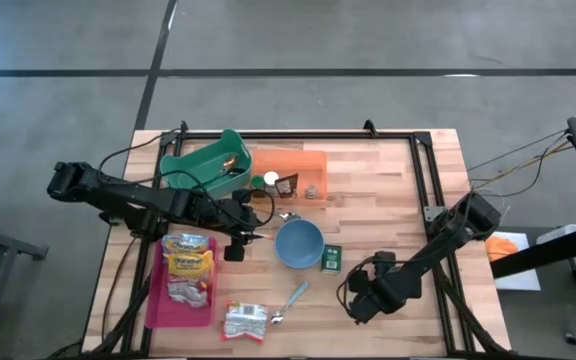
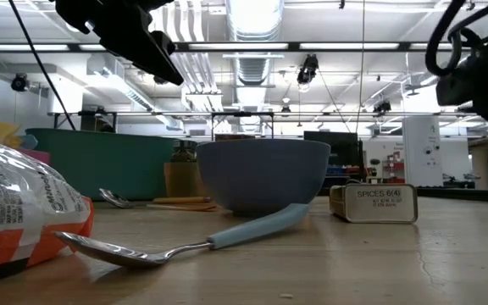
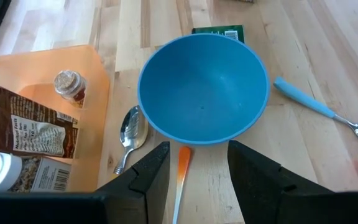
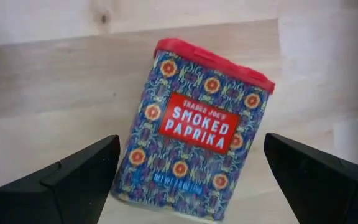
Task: Pick & Place Food Item
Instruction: Put the red spice can into the orange bin
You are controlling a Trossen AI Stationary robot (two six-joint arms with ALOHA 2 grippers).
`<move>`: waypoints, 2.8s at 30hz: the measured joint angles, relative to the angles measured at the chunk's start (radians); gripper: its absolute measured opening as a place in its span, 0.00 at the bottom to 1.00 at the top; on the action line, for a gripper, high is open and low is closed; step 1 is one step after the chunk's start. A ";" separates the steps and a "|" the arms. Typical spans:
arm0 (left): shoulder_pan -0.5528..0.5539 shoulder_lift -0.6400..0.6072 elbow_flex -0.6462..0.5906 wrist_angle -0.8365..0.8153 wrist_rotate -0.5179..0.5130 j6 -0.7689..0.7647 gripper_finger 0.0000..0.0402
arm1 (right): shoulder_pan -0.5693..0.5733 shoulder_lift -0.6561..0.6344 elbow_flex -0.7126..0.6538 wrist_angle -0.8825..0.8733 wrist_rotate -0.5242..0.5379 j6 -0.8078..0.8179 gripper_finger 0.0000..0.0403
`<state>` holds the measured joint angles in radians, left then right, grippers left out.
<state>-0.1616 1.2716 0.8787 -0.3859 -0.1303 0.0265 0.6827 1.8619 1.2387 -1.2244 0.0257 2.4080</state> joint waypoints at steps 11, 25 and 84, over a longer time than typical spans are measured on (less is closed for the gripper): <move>0.000 0.000 0.000 0.000 0.000 0.000 0.40 | -0.002 0.086 -0.033 0.080 0.007 -0.050 0.97; 0.000 0.000 0.000 0.000 0.003 -0.024 0.40 | -0.003 0.139 0.002 0.044 -0.008 -0.060 0.88; 0.138 0.061 0.105 0.310 0.360 -0.587 0.72 | -0.192 0.144 0.454 -0.150 1.141 -1.663 0.69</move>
<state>-0.0232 1.3325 0.9834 -0.0761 0.2300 -0.5601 0.4907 2.0056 1.6923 -1.3744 1.1671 0.7451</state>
